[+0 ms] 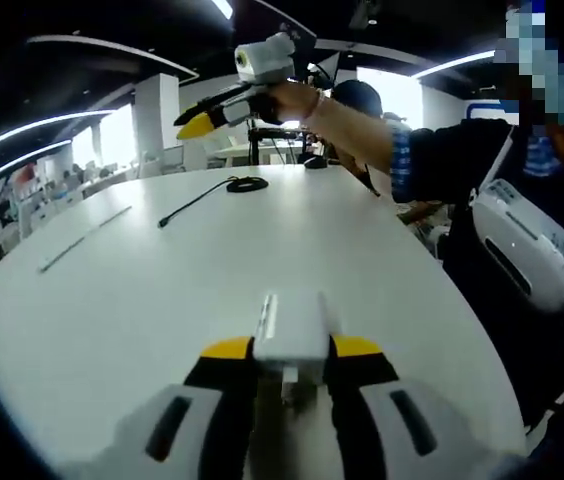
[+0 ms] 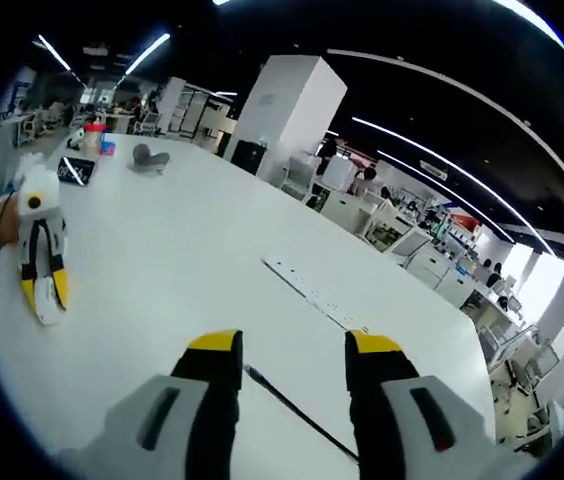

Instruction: Plug the desk Type‑C cable into the charger adapter.

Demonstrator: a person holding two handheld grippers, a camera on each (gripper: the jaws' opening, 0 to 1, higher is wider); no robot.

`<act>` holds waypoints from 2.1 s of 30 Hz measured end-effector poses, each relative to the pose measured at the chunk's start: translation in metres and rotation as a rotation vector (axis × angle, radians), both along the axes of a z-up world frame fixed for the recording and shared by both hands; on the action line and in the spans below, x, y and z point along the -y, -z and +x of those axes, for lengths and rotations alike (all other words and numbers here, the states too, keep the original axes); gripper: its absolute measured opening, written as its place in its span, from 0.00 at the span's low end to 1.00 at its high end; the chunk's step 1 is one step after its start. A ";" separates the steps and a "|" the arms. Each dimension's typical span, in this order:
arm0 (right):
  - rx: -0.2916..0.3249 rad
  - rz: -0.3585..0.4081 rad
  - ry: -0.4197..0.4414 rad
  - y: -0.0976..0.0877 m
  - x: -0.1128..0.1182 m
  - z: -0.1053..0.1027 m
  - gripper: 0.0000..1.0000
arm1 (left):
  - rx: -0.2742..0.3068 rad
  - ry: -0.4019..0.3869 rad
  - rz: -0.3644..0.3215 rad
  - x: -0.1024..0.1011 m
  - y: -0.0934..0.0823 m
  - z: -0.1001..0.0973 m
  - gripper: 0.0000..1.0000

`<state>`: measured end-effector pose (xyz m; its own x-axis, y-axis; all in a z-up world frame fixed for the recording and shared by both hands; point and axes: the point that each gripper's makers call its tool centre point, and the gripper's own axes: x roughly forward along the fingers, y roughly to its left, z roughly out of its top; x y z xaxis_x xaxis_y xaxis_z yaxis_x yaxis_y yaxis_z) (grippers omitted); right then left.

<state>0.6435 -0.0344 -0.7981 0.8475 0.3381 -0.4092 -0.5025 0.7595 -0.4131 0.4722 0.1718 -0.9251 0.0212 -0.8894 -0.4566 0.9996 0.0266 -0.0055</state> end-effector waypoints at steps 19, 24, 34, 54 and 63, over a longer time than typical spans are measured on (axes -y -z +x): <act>-0.181 -0.243 -0.071 0.039 -0.006 0.036 0.38 | -0.001 0.001 -0.007 -0.001 0.001 -0.002 0.27; -0.217 -0.358 -0.133 0.056 -0.005 0.044 0.37 | 0.000 0.001 -0.009 -0.001 0.001 -0.003 0.27; -0.377 -0.471 -0.239 0.095 -0.012 0.040 0.32 | 0.002 0.003 -0.009 -0.001 0.001 -0.005 0.27; -0.594 -0.581 -0.407 0.132 -0.010 0.041 0.19 | -0.001 0.008 -0.013 0.000 -0.001 -0.002 0.27; -0.682 -0.597 -0.473 0.136 -0.014 0.033 0.11 | -0.001 0.013 -0.014 -0.001 -0.002 -0.002 0.27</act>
